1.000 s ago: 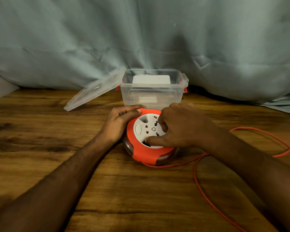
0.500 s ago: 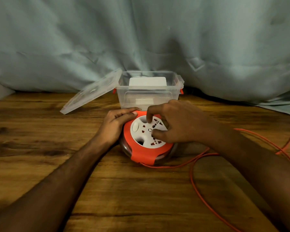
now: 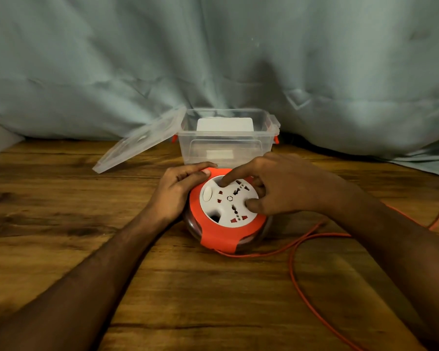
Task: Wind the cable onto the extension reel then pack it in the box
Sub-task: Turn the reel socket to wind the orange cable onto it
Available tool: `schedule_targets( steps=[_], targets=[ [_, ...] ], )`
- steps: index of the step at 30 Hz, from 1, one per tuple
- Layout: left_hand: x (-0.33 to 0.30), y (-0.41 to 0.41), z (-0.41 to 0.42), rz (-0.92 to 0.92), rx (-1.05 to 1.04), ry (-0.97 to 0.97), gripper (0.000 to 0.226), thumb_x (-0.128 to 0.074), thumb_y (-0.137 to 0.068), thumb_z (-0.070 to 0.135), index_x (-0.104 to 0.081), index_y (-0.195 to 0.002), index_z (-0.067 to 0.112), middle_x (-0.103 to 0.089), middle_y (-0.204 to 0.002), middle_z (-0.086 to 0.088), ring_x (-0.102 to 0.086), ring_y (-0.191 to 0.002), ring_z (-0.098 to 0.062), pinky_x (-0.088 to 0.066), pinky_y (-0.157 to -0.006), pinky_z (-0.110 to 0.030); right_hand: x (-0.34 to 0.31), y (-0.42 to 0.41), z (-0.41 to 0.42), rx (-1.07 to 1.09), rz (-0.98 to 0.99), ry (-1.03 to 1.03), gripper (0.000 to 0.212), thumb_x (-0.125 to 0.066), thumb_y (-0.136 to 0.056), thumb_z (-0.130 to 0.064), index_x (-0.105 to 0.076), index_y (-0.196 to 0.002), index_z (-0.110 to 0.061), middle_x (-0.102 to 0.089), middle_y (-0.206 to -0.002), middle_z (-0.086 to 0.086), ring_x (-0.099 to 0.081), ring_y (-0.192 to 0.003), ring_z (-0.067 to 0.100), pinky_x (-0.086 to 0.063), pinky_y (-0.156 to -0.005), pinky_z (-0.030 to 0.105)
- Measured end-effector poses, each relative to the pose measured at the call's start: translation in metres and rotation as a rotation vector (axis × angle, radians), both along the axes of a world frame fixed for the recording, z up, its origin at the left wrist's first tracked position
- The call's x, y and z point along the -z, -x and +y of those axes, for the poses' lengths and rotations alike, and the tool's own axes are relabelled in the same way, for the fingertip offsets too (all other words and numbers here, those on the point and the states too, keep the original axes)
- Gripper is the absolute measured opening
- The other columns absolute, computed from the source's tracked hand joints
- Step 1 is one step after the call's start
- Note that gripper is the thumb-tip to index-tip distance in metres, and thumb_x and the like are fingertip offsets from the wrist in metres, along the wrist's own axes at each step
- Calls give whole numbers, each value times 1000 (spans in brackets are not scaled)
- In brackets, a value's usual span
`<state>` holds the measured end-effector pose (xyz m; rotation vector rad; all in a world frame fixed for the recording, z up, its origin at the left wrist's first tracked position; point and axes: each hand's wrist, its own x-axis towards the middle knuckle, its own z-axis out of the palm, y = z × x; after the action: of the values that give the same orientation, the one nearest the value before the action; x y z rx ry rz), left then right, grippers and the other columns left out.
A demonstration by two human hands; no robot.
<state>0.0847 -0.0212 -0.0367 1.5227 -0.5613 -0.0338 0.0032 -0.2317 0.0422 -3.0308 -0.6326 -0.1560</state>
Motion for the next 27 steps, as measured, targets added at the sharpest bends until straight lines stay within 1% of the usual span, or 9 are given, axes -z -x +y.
schedule_targets(
  steps=[2,4,10,15,19,21,24,26,27],
  targets=[
    [-1,2,0,-21,4,-14,24,-56,-99,4,-76,-110,10,-79,-105,-11,-75,-97,-24,-59,-83,-30,-1,1,1,9,4,-2,62,-69,-77,-50,-50,-135,-56,-63,-115,-19,-47,-90,2,-35,-63,19],
    [-2,4,-1,-44,-6,-24,24,-56,-98,4,-75,-112,7,-79,-106,-10,-74,-99,-24,-59,-86,-29,-2,2,3,25,-7,26,62,-70,-75,-53,-52,-135,-55,-58,-104,-21,-45,-86,2,-31,-61,16],
    [-1,1,1,-31,-33,-35,25,-57,-98,5,-74,-116,2,-78,-108,-12,-73,-105,-33,-57,-94,-41,0,2,3,51,-53,59,65,-70,-69,-64,-56,-131,-52,-40,-80,-27,-40,-78,3,-26,-59,16],
    [0,-1,1,-30,-28,-31,24,-58,-98,5,-74,-115,2,-79,-106,-11,-74,-101,-30,-59,-88,-37,3,4,7,76,-98,75,67,-66,-65,-75,-61,-124,-44,-58,-109,-17,-40,-86,4,-36,-72,29],
    [1,-1,1,-33,-27,-26,25,-58,-98,6,-74,-116,3,-79,-107,-10,-75,-101,-28,-60,-87,-34,1,6,9,87,-153,116,71,-61,-61,-84,-65,-117,-41,-55,-98,-19,-41,-82,4,-32,-71,30],
    [0,-1,2,-40,-28,-34,25,-58,-98,7,-74,-116,4,-79,-107,-9,-75,-101,-27,-59,-88,-34,0,6,10,95,-147,138,73,-59,-60,-87,-67,-114,-39,-59,-99,-19,-44,-83,4,-32,-71,29],
    [1,-2,2,-46,-20,-37,25,-58,-98,6,-74,-117,4,-79,-108,-9,-74,-103,-27,-58,-91,-36,3,7,15,113,-173,126,64,-56,-58,-91,-65,-86,-34,-64,-89,-13,-52,-77,9,-33,-65,28],
    [1,-2,2,-50,-27,-37,24,-58,-98,7,-74,-116,4,-79,-108,-9,-74,-103,-28,-58,-91,-37,7,9,23,136,-195,98,60,-54,-61,-91,-48,-65,-31,-56,-71,-12,-52,-66,10,-29,-55,25],
    [1,-2,2,-51,-29,-33,24,-58,-98,7,-74,-116,4,-79,-108,-10,-74,-103,-28,-58,-91,-37,10,10,27,149,-199,82,61,-53,-64,-90,-41,-61,-30,-51,-65,-12,-49,-60,9,-26,-52,24]
  ],
)
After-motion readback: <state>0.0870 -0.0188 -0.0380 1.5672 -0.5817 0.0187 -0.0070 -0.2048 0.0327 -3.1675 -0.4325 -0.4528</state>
